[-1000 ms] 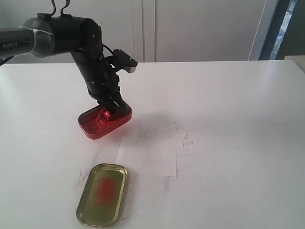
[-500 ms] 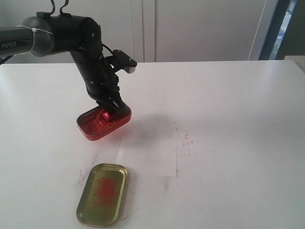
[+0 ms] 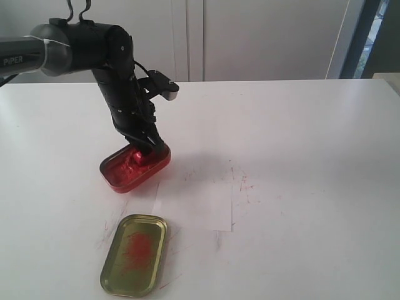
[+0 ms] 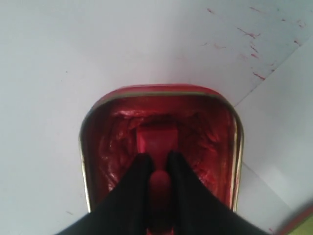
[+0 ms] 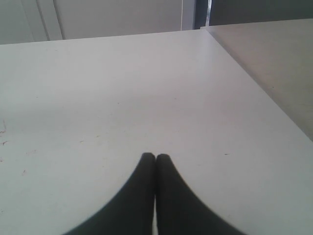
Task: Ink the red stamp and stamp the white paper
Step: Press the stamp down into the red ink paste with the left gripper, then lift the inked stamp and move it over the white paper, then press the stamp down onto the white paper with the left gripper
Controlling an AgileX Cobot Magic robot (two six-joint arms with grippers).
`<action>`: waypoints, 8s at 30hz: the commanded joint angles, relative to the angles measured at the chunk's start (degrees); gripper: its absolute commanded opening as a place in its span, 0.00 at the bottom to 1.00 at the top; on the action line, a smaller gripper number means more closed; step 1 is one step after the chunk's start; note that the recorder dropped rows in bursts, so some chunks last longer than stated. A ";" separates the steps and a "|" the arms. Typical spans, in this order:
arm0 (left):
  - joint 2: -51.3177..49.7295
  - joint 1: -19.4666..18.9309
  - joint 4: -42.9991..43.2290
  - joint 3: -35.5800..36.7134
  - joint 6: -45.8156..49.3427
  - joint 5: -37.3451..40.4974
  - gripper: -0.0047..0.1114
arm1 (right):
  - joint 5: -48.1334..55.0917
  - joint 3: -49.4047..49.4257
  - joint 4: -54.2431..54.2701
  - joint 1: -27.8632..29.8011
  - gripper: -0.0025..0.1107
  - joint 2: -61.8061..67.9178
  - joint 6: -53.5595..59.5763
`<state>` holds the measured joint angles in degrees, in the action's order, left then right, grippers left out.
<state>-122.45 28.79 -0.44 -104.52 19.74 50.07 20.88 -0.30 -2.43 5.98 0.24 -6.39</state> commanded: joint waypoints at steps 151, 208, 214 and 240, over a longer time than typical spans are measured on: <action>-6.37 13.51 -2.72 4.59 11.96 -2.06 0.04 | -0.84 0.30 -0.12 -0.23 0.02 -0.24 0.06; -10.25 13.01 -4.73 4.59 13.35 -2.97 0.04 | -0.84 0.30 -0.12 -0.23 0.02 -0.24 0.06; -10.25 12.77 -5.81 4.59 12.46 -2.47 0.04 | -0.84 0.30 -0.12 -0.23 0.02 -0.24 0.06; -6.58 12.92 -3.44 4.48 14.59 -1.91 0.04 | -0.84 0.30 -0.12 -0.23 0.02 -0.24 0.06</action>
<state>-126.76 41.48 -5.90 -101.95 33.97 49.43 20.88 -0.30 -2.43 5.98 0.24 -6.39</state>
